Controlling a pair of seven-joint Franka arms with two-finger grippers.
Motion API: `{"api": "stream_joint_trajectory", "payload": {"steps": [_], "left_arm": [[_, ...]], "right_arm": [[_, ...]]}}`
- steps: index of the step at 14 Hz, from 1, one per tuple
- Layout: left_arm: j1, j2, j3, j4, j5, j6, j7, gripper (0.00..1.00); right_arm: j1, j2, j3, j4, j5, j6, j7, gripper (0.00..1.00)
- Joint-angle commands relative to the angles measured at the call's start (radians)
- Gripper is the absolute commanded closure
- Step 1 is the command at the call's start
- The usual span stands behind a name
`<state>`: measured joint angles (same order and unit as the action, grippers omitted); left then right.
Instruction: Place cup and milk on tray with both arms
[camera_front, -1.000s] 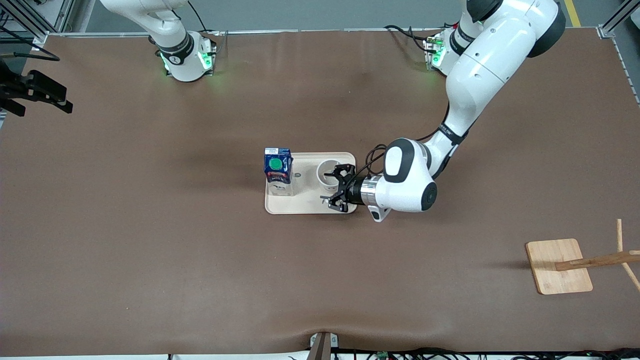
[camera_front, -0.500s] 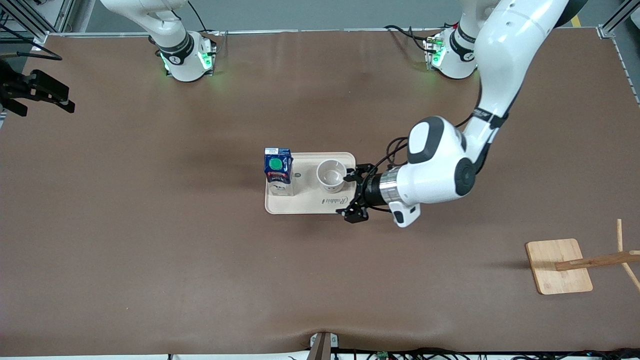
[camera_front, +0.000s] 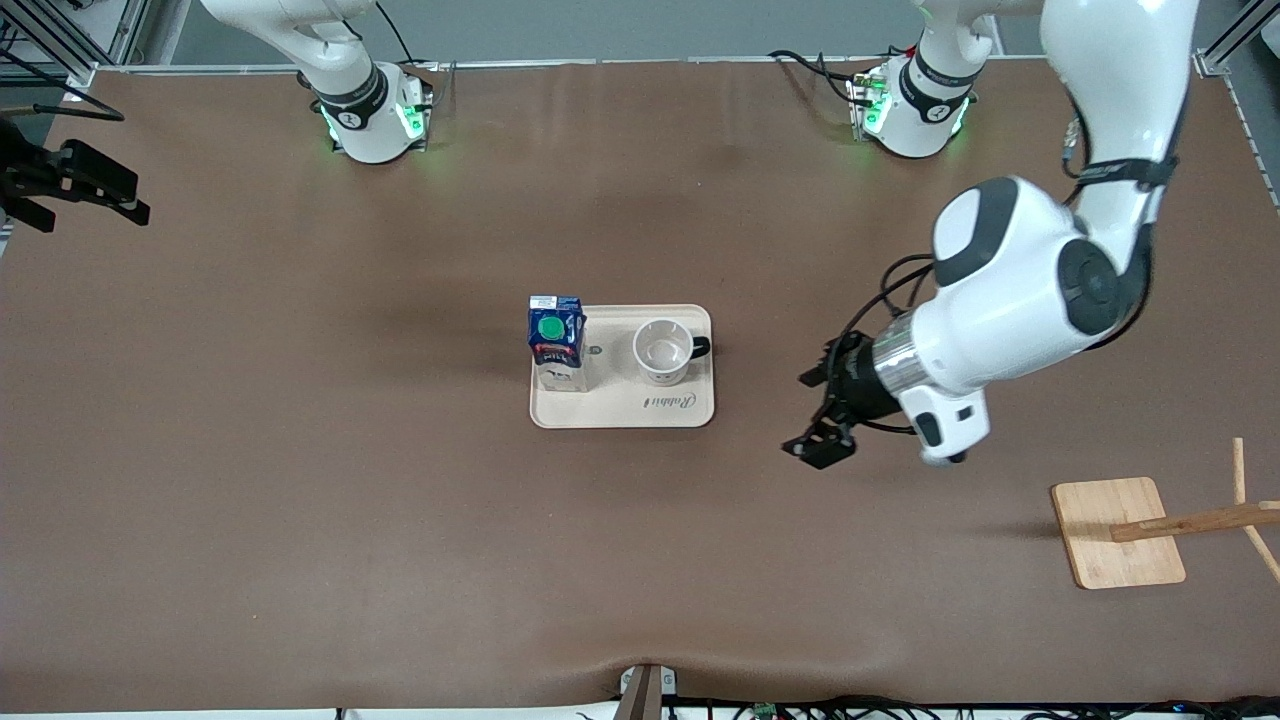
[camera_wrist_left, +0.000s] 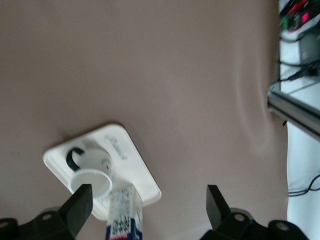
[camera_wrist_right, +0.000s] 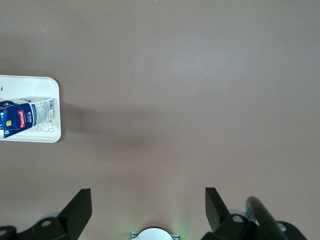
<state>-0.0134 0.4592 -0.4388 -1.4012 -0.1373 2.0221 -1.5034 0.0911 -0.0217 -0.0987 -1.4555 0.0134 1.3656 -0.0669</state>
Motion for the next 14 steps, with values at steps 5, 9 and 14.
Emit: {"api": "stream_joint_trajectory", "payload": {"steps": [5,9,14], "left_arm": [[0.076,-0.119,0.006,-0.016,0.168,-0.144,0.187,0.00],[0.167,-0.163,0.011,-0.016,0.169,-0.218,0.395,0.00],[0.285,-0.223,0.011,-0.016,0.169,-0.312,0.699,0.00]], "right_arm": [[-0.005,-0.032,0.007,-0.042,-0.012,0.020,-0.011,0.00],[-0.007,-0.041,0.007,-0.060,-0.013,0.033,-0.011,0.00],[-0.004,-0.053,0.007,-0.079,-0.013,0.039,-0.011,0.00]]}}
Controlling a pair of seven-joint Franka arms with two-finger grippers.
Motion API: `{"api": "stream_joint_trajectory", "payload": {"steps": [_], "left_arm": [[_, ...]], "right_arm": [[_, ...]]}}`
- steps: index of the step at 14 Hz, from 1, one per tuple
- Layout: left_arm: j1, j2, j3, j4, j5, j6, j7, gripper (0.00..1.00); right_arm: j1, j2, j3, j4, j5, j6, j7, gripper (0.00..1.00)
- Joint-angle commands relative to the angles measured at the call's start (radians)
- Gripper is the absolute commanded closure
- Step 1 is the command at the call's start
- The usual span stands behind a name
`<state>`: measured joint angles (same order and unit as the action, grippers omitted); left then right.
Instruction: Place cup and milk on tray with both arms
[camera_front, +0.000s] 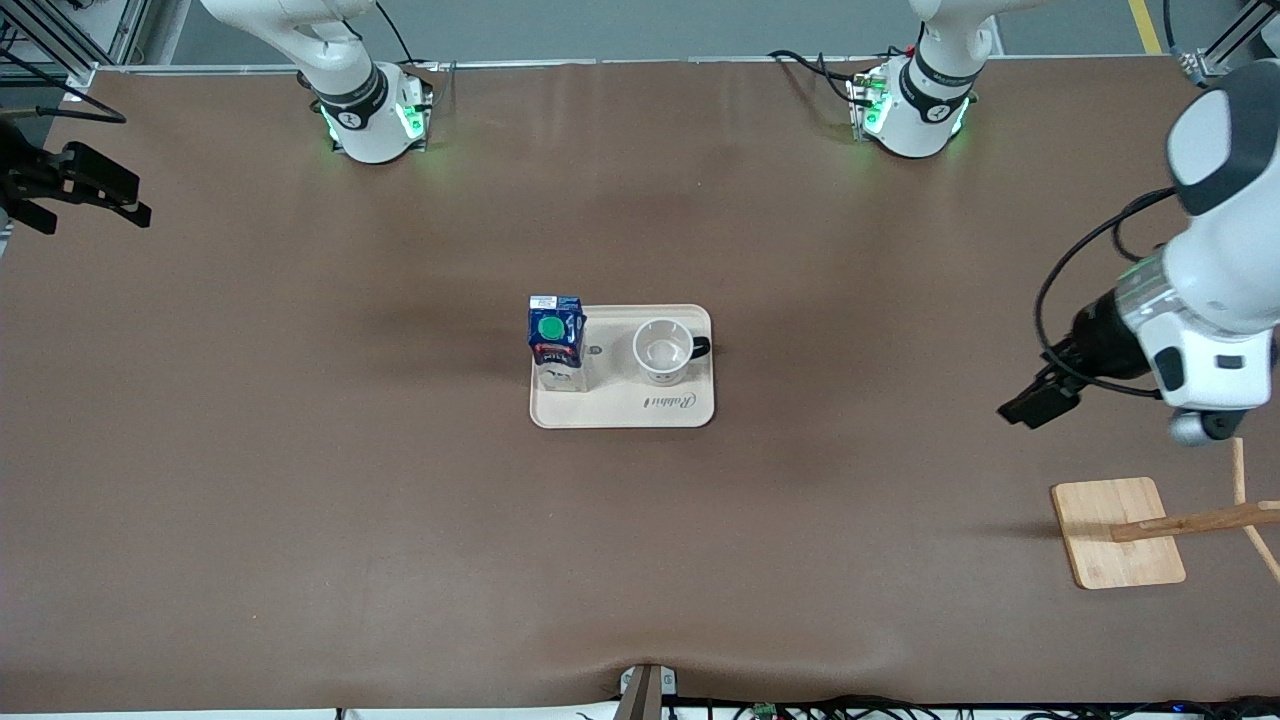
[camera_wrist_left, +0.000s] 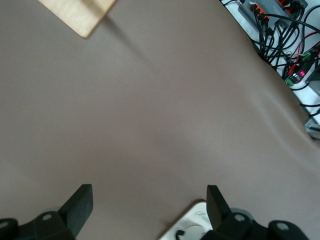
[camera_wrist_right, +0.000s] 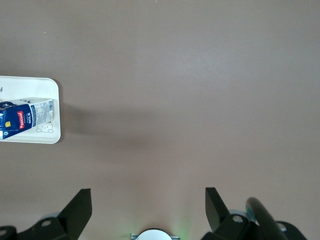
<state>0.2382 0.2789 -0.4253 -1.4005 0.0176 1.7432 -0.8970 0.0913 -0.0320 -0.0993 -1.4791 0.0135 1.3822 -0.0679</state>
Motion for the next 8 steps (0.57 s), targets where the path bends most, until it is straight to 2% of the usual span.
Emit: {"api": "stream_joint_trajectory", "payload": {"steps": [1,2,3,8], "left_arm": [[0.045,-0.052,-0.003,-0.017,0.015,-0.057,0.146,0.00],[0.050,-0.070,0.000,-0.018,0.013,-0.076,0.195,0.00],[0.037,-0.087,0.035,-0.018,0.012,-0.089,0.232,0.00],[-0.143,-0.184,0.250,-0.029,0.010,-0.221,0.449,0.00]], "right_arm": [[-0.001,-0.045,0.006,-0.055,-0.013,0.021,-0.010,0.00],[-0.001,-0.051,0.006,-0.055,-0.013,0.021,-0.010,0.00],[0.001,-0.051,0.006,-0.059,-0.013,0.023,-0.010,0.00],[-0.008,-0.055,0.007,-0.072,-0.012,0.037,-0.009,0.00]]}}
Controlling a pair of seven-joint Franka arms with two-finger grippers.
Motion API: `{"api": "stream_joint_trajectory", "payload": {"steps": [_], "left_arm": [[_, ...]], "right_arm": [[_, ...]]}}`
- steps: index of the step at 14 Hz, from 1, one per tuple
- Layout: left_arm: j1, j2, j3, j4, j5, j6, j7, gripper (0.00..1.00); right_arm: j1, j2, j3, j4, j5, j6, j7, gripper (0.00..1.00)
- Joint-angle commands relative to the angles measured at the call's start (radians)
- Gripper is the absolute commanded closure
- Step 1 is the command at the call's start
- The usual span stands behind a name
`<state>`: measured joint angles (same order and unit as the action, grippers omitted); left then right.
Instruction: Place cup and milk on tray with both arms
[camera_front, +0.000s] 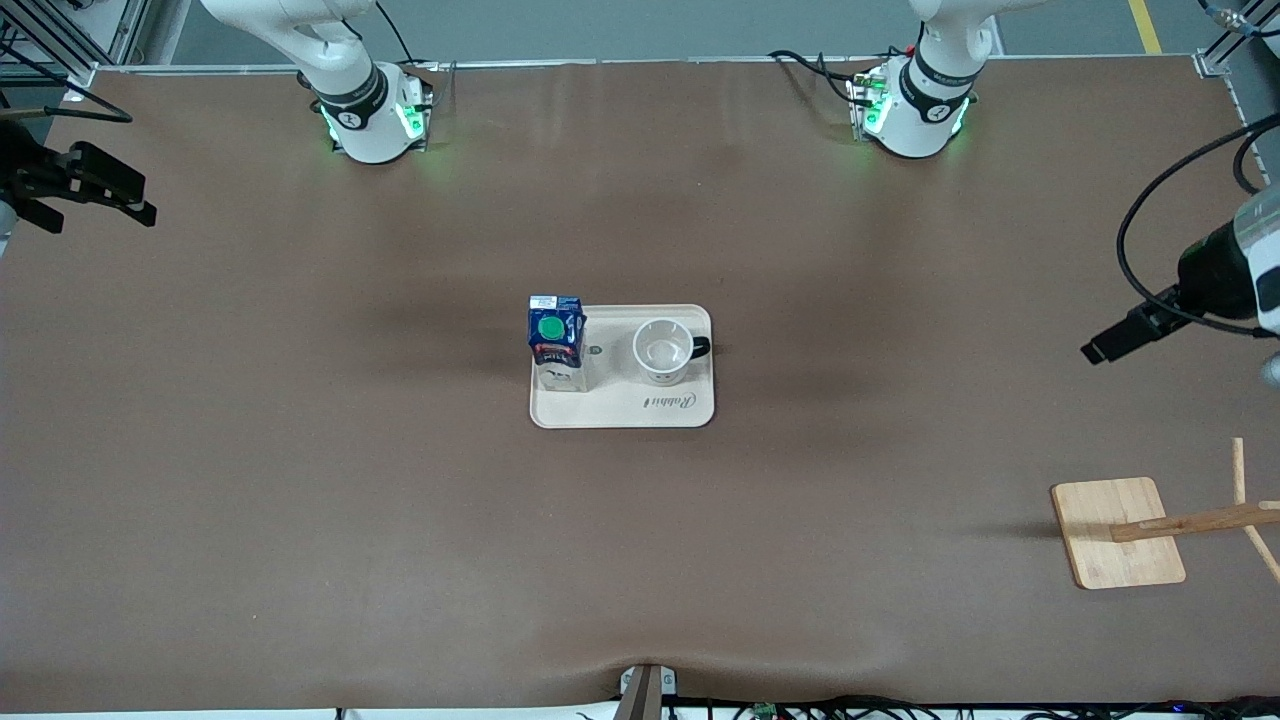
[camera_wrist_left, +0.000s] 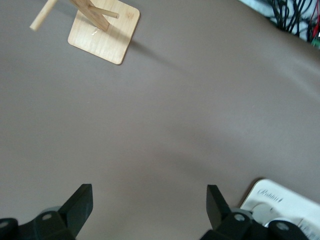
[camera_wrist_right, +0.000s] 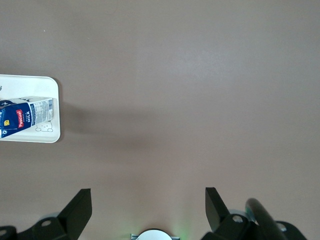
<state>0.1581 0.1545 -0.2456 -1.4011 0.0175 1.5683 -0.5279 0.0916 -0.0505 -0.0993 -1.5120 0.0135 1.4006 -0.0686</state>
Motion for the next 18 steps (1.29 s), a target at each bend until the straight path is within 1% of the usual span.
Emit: {"api": "stream_joint_trajectory", "payload": {"steps": [1,2,4,7,10,12,18], "left_arm": [[-0.089,-0.073,0.104,-0.029,0.010,-0.068,0.132,0.00],[-0.103,-0.091,0.132,-0.030,0.010,-0.092,0.193,0.00],[-0.107,-0.121,0.153,-0.036,0.010,-0.126,0.313,0.00],[-0.103,-0.177,0.155,-0.093,0.010,-0.129,0.336,0.00],[-0.098,-0.223,0.149,-0.142,-0.001,-0.123,0.339,0.00],[-0.103,-0.230,0.146,-0.144,-0.001,-0.123,0.339,0.00],[-0.106,-0.201,0.126,-0.090,0.001,-0.123,0.322,0.00]], "right_arm": [[-0.009,-0.037,0.007,-0.040,-0.012,0.021,-0.010,0.00],[-0.010,-0.037,0.007,-0.042,-0.012,0.021,-0.010,0.00],[-0.010,-0.042,0.009,-0.042,-0.012,0.015,-0.008,0.00],[-0.001,-0.038,0.009,-0.039,-0.012,0.021,-0.010,0.00],[-0.015,-0.043,0.016,-0.043,-0.012,0.021,-0.010,0.00],[-0.021,-0.042,0.016,-0.043,-0.012,0.021,-0.010,0.00],[-0.027,-0.043,0.030,-0.042,-0.010,0.017,-0.010,0.00]]}}
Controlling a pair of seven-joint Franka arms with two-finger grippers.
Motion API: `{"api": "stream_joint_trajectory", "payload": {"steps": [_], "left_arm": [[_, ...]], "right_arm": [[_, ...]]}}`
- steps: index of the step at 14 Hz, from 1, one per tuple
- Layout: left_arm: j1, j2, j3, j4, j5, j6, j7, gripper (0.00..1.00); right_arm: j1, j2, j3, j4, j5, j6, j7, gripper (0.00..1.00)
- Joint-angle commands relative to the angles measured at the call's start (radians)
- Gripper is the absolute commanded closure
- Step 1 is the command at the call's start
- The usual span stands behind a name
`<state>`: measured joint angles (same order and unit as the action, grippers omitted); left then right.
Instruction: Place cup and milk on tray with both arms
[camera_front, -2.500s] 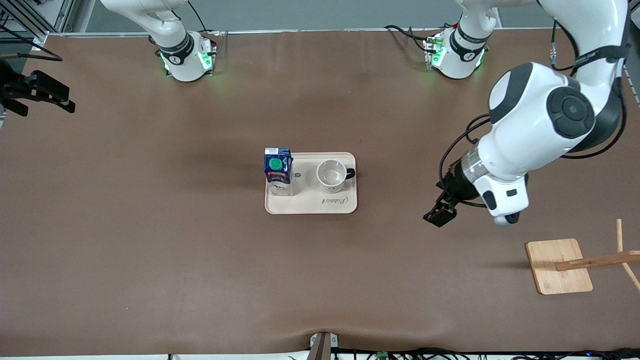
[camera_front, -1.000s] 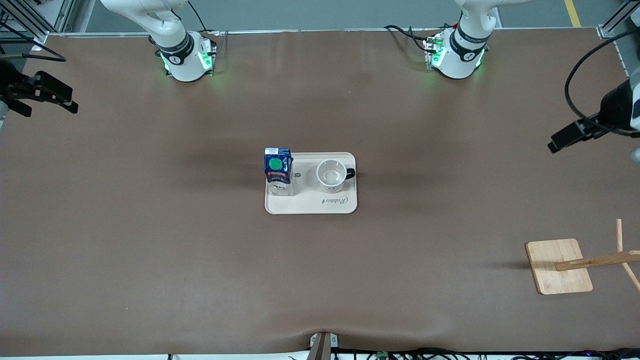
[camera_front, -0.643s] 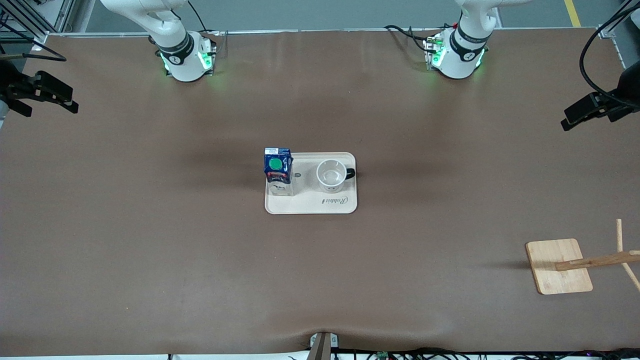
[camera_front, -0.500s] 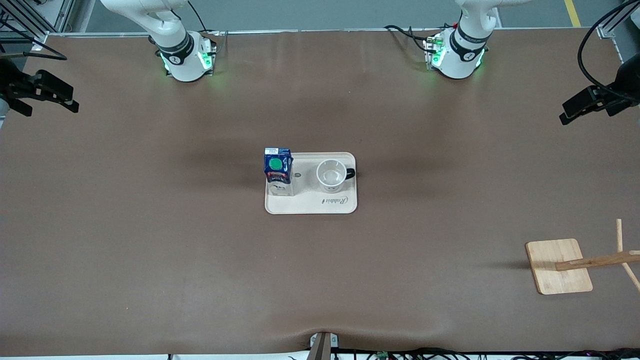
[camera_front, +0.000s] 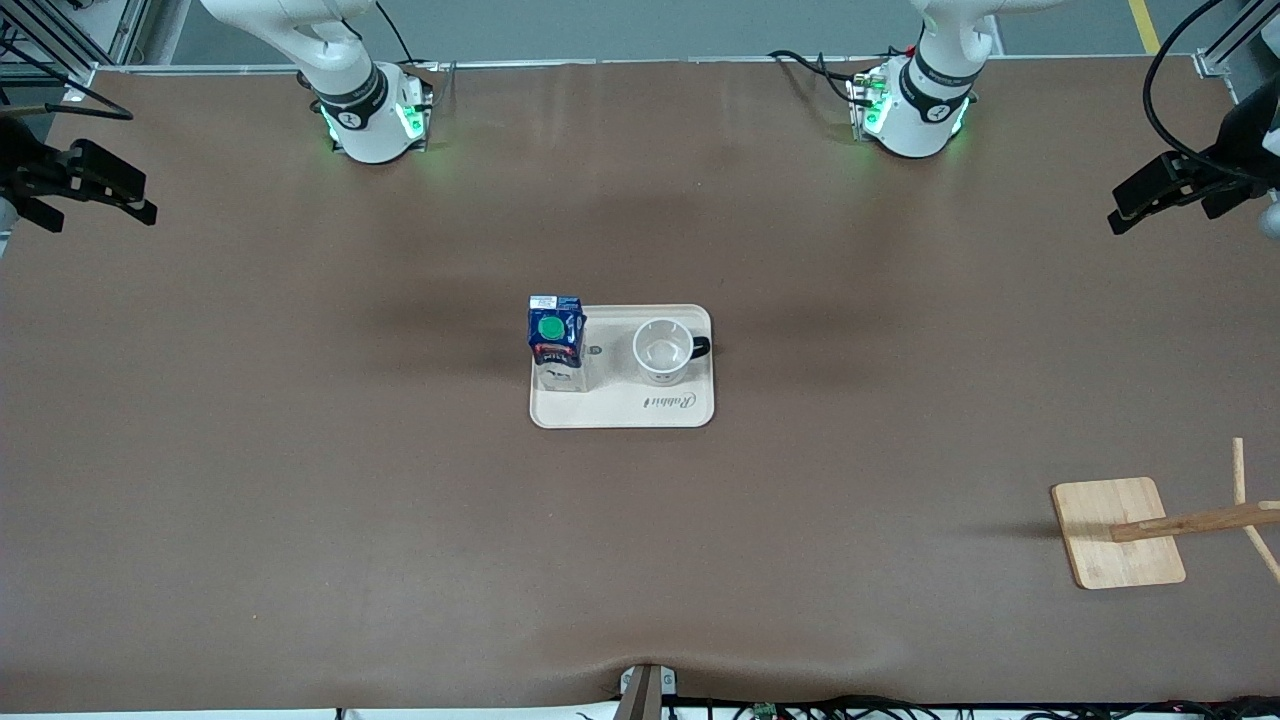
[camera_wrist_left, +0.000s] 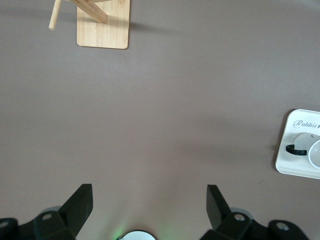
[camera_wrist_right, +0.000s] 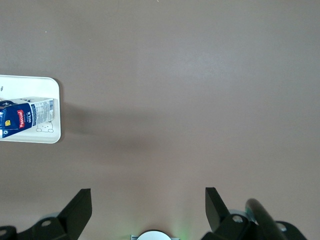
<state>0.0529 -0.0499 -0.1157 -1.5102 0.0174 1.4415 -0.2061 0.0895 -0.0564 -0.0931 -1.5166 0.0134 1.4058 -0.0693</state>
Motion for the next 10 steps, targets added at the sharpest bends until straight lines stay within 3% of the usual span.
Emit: {"api": "stream_joint_trajectory", "payload": {"steps": [1,10], "left_arm": [[0.001,0.004,-0.004,0.022,0.001,0.004,0.001,0.00],[0.005,0.010,0.004,0.022,0.010,-0.006,0.007,0.00]], "right_arm": [[-0.024,-0.037,0.023,-0.039,-0.010,0.012,-0.009,0.00],[-0.020,-0.033,0.016,-0.034,-0.010,0.010,-0.007,0.00]]}}
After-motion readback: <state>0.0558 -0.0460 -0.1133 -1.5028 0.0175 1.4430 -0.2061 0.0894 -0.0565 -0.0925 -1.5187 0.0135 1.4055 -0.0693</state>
